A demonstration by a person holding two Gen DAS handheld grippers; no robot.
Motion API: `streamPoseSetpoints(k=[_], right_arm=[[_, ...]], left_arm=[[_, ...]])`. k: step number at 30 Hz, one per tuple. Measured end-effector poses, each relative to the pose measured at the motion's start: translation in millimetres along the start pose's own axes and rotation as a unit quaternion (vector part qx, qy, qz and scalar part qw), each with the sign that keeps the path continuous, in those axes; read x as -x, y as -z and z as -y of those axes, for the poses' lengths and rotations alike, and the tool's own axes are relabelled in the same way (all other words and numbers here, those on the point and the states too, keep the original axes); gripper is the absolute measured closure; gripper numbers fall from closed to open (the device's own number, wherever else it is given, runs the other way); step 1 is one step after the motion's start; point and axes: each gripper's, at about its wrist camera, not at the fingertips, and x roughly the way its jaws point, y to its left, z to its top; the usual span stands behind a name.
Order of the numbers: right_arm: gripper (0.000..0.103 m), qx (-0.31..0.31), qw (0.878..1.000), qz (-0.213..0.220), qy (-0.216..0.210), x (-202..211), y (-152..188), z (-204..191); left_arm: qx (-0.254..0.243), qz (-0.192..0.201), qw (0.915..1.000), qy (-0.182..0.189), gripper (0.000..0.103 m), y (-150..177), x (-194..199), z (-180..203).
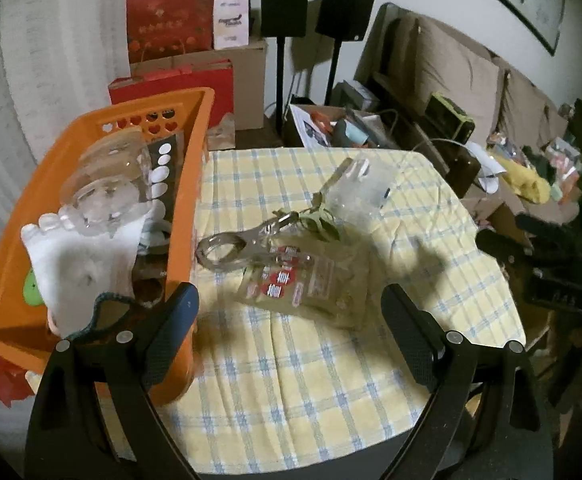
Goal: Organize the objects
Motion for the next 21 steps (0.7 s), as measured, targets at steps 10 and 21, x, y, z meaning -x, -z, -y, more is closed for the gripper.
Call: streamPoseSetpoints(k=[10, 21], right_arm=[[0.001, -0.012, 1.0, 0.002, 0.018, -6.2, 2.9, 28.1], [0.003, -0.022, 1.0, -0.009, 0.003, -16.1, 10.3, 52.7]], left_arm=[[-0.006, -0.025, 0.9993, 0.026, 0.011, -41.0, -48.9, 24.3], [-0.024, -0.063, 0.9972, 0.033, 0.011, -76.3, -131.4, 60.9]])
